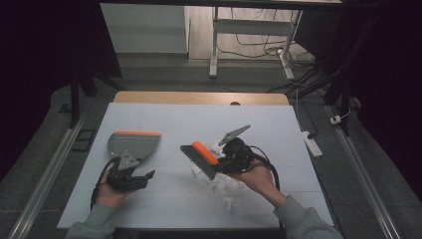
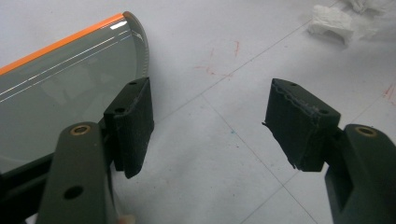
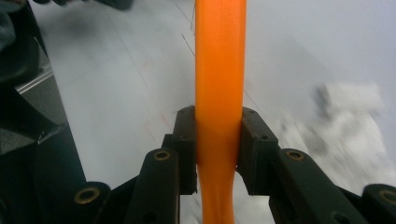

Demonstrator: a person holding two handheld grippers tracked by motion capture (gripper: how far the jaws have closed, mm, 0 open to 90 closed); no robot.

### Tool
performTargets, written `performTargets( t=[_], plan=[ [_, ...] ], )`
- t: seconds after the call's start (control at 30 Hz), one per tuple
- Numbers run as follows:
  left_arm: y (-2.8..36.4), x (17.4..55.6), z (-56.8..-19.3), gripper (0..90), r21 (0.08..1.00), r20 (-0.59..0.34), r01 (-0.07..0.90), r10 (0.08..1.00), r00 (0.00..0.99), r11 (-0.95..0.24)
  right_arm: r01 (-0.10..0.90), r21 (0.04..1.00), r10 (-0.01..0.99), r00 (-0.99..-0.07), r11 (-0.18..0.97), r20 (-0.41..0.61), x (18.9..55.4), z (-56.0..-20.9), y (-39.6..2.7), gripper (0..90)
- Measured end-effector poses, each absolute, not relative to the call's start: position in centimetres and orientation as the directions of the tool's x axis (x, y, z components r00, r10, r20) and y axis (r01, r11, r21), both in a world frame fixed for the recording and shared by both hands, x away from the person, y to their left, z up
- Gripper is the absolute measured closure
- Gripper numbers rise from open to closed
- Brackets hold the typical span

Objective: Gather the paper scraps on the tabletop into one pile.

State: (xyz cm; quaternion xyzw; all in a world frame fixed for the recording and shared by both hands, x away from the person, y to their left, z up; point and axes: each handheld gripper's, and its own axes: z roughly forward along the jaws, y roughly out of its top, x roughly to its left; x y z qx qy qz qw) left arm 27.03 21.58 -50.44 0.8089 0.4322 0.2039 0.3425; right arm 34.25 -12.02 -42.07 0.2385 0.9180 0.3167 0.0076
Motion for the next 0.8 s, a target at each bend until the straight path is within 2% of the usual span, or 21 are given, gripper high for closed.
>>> performTargets(
  t=[0.13, 0.3, 0.37, 0.6, 0.8],
  plan=[
    [21.7, 27.0, -50.4, 32.9, 0.732, 0.031, 0.56, 0.84, 0.542, -0.388, 0.418, 0.605, 0.418, -0.896, 0.677, 0.151, 34.9, -43.0, -9.3, 70.9],
    [21.7, 27.1, -50.5, 32.9, 0.731, 0.028, 0.561, 0.839, 0.544, -0.389, 0.443, 0.561, 0.421, -0.89, 0.699, 0.179, 36.3, -45.4, -6.4, 70.9],
    [21.7, 27.0, -50.5, 32.9, 0.732, 0.028, 0.561, 0.839, 0.544, -0.388, 0.469, 0.544, 0.453, -0.874, 0.695, 0.175, 36.9, -46.2, -6.2, 70.9],
    [21.8, 27.2, -50.6, 33.0, 0.73, 0.028, 0.561, 0.837, 0.547, -0.391, 0.535, 0.531, 0.567, -0.815, 0.657, 0.119, 38.9, -45.9, -10.0, 70.9],
    [21.7, 27.1, -50.6, 33.0, 0.729, 0.032, 0.561, 0.837, 0.546, -0.393, 0.513, 0.627, 0.565, -0.813, 0.586, 0.137, 38.4, -42.9, -13.0, 70.9]
  ],
)
